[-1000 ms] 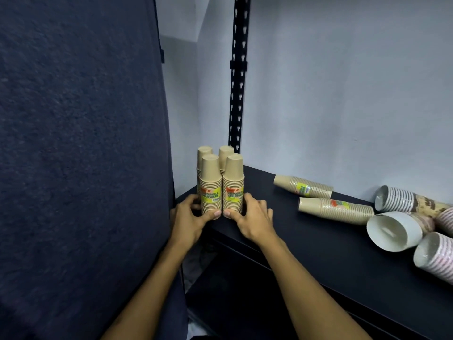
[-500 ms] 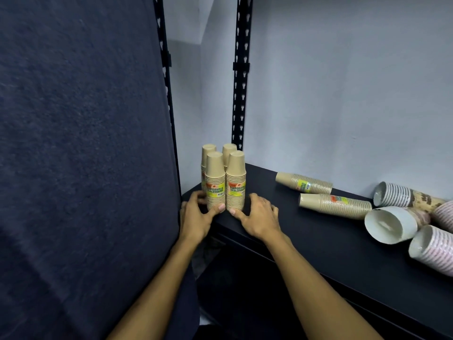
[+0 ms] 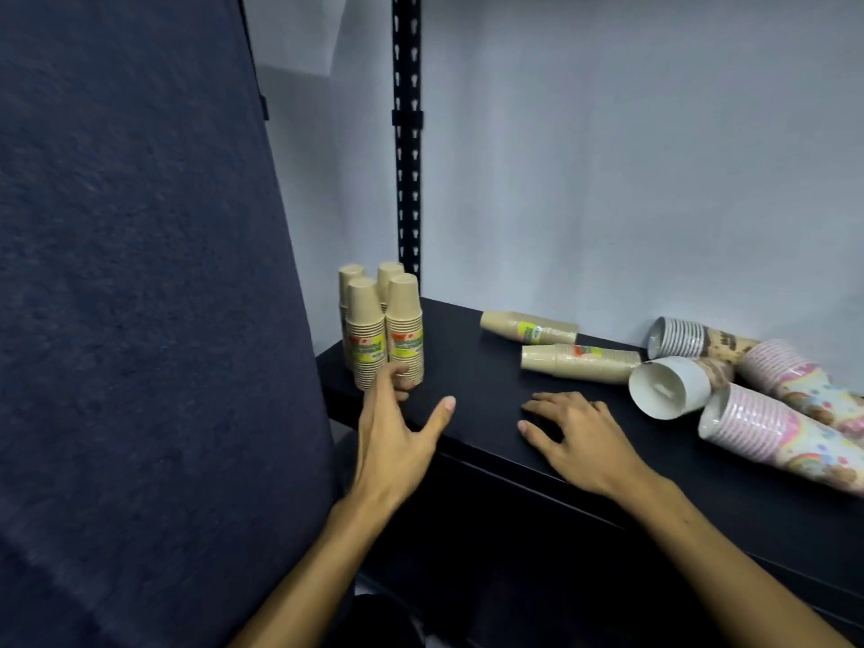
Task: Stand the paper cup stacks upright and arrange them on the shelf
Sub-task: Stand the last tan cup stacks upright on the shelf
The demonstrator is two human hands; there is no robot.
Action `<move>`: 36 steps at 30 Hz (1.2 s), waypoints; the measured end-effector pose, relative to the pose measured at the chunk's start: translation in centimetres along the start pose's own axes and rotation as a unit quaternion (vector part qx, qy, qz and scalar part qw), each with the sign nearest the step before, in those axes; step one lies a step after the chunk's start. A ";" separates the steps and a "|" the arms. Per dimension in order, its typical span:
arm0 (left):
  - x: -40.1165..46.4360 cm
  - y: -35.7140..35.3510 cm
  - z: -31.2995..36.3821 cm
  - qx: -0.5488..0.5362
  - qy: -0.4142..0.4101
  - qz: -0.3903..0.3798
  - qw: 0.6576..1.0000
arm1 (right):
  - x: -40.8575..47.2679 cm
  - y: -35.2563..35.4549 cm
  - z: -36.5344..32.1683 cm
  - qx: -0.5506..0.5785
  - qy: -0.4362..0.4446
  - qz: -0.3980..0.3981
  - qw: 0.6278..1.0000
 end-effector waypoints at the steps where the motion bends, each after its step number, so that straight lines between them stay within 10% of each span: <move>1: 0.1 -0.7 0.5 0.002 -0.016 -0.026 1.000 | -0.3 0.3 0.6 -0.006 0.000 0.003 1.000; 9: 2.9 -7.9 0.6 0.171 -0.071 -0.260 0.948 | -1.3 1.6 3.0 -0.092 -0.041 0.040 0.994; 16: 6.3 -12.1 0.5 0.206 -0.064 -0.296 0.931 | 0.9 2.2 3.5 -0.113 -0.037 0.094 0.988; 30: 15.5 -18.7 -1.4 0.026 0.226 -0.164 0.960 | 7.6 0.7 6.4 -0.097 -0.053 0.154 0.982; 36: 16.6 -20.6 -2.1 0.073 0.196 -0.053 0.976 | 8.2 -0.2 7.3 -0.083 -0.035 0.160 0.983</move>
Point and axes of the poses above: each hand's wrist, its own x-axis towards the middle knuckle, its own y-axis out of the back of the hand, z = x × y, the point moved 2 cm from there along x, towards the middle knuckle, and after that the axes turned 3 degrees about -y, right-handed, at the moved point
